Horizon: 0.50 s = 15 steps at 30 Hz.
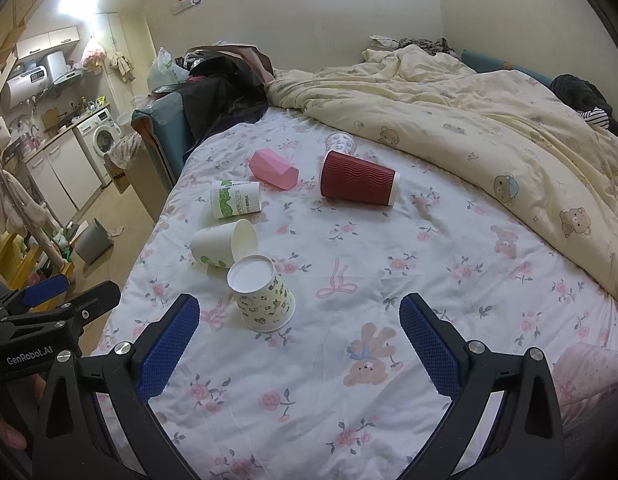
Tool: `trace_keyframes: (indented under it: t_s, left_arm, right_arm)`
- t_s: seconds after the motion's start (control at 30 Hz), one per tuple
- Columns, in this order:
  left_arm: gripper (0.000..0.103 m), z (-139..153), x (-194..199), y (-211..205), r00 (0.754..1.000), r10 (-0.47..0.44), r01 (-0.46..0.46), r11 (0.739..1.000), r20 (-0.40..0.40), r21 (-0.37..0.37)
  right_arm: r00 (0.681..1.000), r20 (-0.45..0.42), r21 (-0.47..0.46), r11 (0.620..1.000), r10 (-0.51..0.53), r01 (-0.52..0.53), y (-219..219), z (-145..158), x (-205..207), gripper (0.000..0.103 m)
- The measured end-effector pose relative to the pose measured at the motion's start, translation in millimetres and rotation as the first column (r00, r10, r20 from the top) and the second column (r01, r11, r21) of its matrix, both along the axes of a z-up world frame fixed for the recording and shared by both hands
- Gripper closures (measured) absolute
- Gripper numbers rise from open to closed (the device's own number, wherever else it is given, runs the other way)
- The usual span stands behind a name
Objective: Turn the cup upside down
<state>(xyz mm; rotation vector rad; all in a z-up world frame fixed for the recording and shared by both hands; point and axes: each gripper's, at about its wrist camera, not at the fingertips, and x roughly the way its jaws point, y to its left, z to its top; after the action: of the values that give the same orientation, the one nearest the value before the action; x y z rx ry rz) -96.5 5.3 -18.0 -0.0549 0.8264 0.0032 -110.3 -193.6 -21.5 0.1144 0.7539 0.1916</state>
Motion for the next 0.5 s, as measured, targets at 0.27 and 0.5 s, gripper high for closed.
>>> trace_keyframes:
  t_s: [0.27,0.5]
  left_arm:
    - [0.000,-0.2,0.1,0.2,1.000,0.002,-0.002,1.000,0.000,-0.003]
    - [0.000,0.6,-0.9,0.6,1.000,0.009,-0.009,1.000,-0.001,-0.003]
  right_arm:
    - [1.000,-0.005,0.002,1.000,-0.004,0.004,1.5,-2.1,-1.5,0.001]
    - [1.000,-0.010,0.002,1.000,-0.007,0.007,1.8,-2.8,-2.3,0.001]
